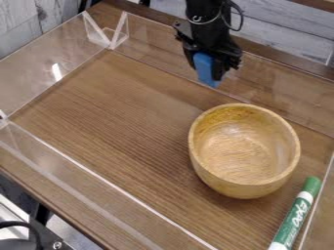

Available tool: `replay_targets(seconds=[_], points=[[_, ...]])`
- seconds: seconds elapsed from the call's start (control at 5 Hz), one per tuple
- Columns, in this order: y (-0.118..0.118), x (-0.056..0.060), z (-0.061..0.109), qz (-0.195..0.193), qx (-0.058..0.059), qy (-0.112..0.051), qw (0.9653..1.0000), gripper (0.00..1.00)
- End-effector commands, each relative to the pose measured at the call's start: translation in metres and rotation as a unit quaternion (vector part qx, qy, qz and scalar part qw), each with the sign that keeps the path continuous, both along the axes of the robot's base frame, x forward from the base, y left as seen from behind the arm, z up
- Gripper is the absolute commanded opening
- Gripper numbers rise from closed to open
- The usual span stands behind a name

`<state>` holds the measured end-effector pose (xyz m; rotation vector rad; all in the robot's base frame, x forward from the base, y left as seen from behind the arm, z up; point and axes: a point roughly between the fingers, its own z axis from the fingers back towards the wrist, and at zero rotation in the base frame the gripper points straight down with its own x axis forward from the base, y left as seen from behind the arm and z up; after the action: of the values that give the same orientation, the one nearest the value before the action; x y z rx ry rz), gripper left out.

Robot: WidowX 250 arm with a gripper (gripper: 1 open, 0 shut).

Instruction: Remove the blue block from inside the brown bowl and put it on the table

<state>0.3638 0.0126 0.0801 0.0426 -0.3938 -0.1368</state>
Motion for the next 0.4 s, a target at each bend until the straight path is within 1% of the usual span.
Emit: replay_targets(seconds=[0.0, 0.2], points=[[-0.0053, 0.0126, 0.021, -0.008, 0.006, -0.038, 0.9992, 0.0], [-0.0092, 0.013, 0.0216, -0.013, 0.01, -0.04, 0.999, 0.0]])
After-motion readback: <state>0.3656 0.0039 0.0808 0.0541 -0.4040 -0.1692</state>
